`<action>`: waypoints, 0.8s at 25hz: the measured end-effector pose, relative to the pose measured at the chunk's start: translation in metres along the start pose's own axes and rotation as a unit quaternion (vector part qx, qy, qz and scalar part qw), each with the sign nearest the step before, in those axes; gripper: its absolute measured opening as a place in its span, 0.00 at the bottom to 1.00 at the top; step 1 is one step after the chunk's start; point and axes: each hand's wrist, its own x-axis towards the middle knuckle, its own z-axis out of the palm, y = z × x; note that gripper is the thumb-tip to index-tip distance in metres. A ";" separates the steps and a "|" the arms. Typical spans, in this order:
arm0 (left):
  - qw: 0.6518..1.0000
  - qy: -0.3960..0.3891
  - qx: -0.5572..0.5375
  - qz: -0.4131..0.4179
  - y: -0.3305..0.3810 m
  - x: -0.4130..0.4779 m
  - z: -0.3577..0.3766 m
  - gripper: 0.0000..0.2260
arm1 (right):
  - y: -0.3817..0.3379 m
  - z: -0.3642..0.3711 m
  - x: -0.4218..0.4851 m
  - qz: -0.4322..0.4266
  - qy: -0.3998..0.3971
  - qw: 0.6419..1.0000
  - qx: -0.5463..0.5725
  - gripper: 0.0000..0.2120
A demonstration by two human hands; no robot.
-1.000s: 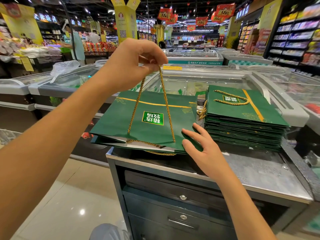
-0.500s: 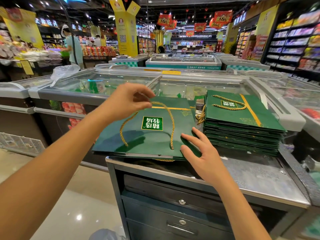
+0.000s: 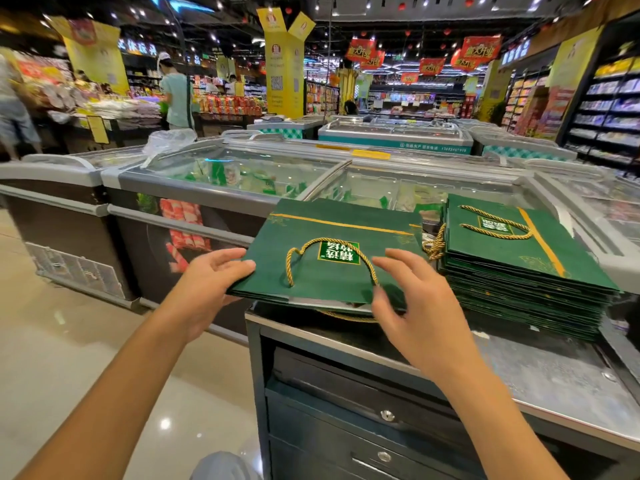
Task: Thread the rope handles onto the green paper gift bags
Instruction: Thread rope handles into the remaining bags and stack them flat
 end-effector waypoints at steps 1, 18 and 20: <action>0.999 -0.003 -0.033 -0.005 -0.001 -0.003 0.003 0.12 | -0.012 0.003 0.006 -0.024 -0.045 0.999 -0.004 0.23; 0.975 -0.098 -0.199 -0.010 0.005 -0.013 0.040 0.21 | -0.044 -0.032 0.078 -0.051 0.153 0.986 0.053 0.12; 0.974 -0.117 -0.194 -0.021 -0.001 -0.015 0.053 0.22 | -0.046 -0.045 0.080 -0.009 0.179 0.972 0.154 0.08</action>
